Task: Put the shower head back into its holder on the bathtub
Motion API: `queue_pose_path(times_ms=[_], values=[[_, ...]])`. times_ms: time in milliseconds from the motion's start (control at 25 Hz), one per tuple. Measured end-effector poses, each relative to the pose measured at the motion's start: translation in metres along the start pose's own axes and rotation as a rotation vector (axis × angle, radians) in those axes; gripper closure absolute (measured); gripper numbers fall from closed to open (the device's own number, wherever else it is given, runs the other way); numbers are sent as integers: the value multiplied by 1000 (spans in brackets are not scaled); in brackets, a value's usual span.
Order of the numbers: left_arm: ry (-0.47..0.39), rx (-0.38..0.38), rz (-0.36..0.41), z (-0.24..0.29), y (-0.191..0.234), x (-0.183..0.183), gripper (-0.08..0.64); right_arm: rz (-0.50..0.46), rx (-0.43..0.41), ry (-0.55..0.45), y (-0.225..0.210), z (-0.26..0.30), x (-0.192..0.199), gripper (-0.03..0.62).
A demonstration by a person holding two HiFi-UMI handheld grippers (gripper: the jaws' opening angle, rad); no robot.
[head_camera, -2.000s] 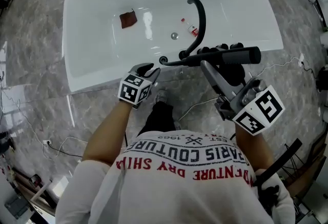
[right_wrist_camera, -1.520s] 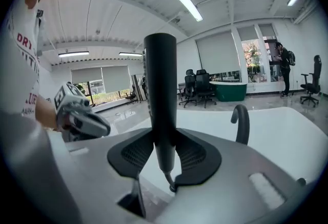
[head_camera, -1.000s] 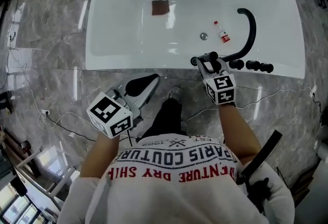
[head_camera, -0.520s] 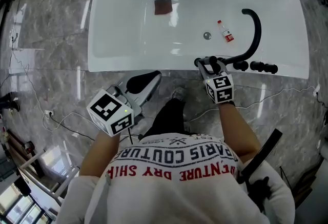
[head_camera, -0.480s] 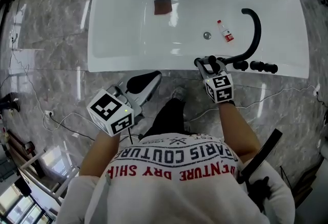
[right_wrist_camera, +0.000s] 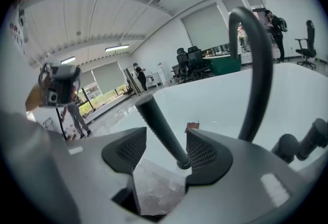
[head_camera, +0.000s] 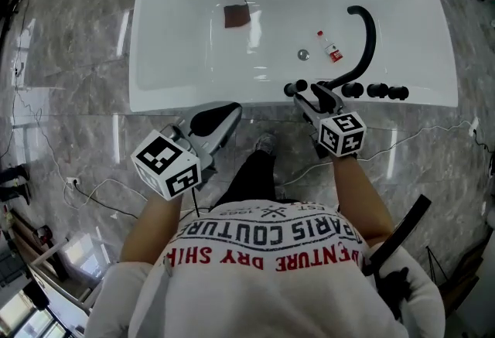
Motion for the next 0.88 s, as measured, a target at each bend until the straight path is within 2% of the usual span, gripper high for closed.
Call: queue_pose_path(times_ms=[120, 160, 240, 320, 440, 560, 680, 880], values=[[-19, 31, 25, -2, -23, -2, 558, 82, -44, -82, 13, -48, -16, 393], [-24, 45, 34, -4, -33, -3, 558, 98, -104, -105, 27, -67, -22, 456], [-36, 76, 52, -7, -61, -2, 558, 121, -284, -151, 66, -108, -36, 588], [-53, 108, 69, -11, -98, -1, 558, 121, -438, -198, 108, -156, -53, 589], [-97, 149, 51, -27, -157, 1, 558, 62, -566, -247, 163, -227, -71, 589], [-126, 166, 41, -54, -209, 12, 558, -77, -594, -238, 210, -283, -70, 588], [-125, 153, 116, -79, -250, 18, 558, -219, -549, -228, 236, -324, -62, 588], [-119, 164, 215, -106, -295, 20, 558, -267, -480, -234, 260, -358, -44, 588]])
Point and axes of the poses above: the fingertips, and each gripper's own axes: z forward along the fingers, y to its left, x out of its underside, the point moved 1 cm from there along -z, backward along the fingers, and after that the axes turned 1 degree about x, right-handed, at the moved point
